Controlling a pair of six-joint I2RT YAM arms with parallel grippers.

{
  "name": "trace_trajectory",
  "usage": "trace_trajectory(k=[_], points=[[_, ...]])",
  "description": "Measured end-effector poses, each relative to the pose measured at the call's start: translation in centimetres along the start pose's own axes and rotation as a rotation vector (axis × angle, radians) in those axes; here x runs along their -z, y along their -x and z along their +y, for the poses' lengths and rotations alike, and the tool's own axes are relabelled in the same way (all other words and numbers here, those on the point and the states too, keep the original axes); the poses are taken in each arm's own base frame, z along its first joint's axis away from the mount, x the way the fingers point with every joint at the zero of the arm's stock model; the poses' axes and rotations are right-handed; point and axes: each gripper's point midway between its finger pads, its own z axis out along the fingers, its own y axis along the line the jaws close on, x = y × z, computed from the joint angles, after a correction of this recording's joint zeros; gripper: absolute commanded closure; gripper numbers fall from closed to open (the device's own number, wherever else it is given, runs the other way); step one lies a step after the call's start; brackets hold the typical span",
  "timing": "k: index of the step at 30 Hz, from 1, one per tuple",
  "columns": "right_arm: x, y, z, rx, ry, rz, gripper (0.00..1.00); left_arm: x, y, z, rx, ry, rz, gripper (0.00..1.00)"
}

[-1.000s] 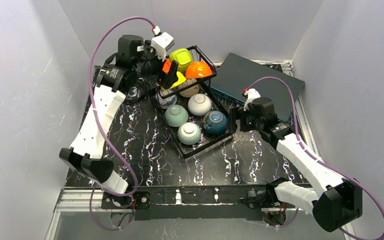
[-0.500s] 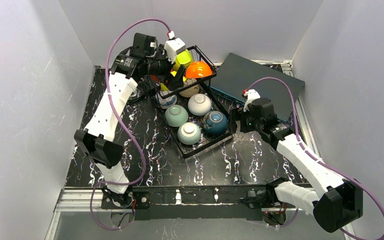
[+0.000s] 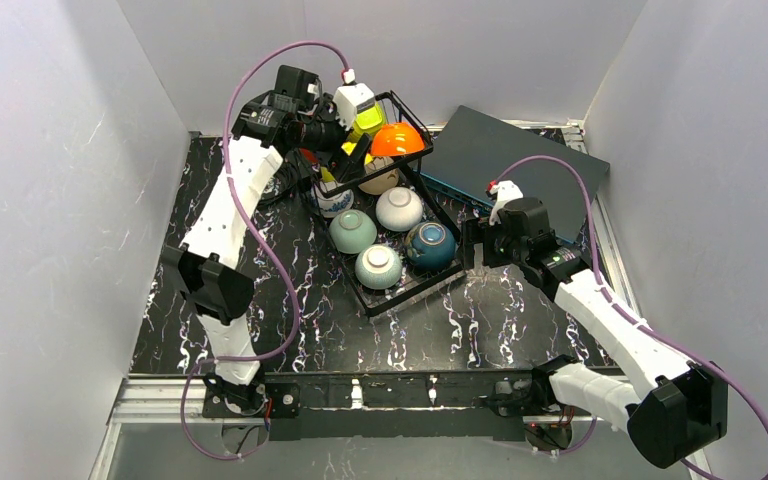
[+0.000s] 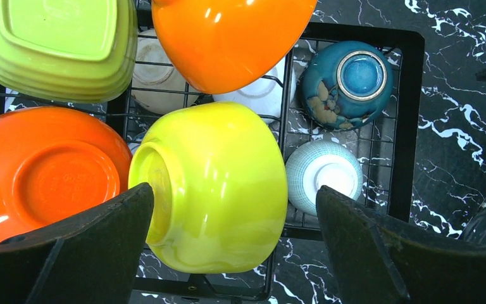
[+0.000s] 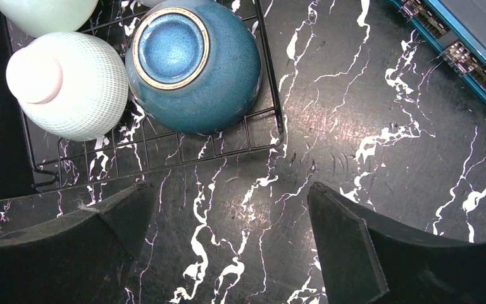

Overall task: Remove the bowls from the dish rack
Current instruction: Pick up the bowl from the dish rack.

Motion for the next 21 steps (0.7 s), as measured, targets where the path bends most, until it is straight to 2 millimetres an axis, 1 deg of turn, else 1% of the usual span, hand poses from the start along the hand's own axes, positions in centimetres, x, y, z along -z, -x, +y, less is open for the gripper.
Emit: trace_trajectory(k=[4,18,21], points=[[0.02,-0.06,-0.08,0.0,-0.004,0.003,0.01,-0.31,-0.11,0.12,-0.005,-0.006,0.009,0.07],[0.21,-0.15,-0.37,0.004,-0.019,0.003,0.01,-0.1,-0.55,-0.06,-0.02,-0.017,0.03,0.21],[0.23,-0.11,-0.42,0.004,-0.022,0.002,0.01,-0.09,-0.54,-0.05,-0.023,-0.017,0.029,0.22]])
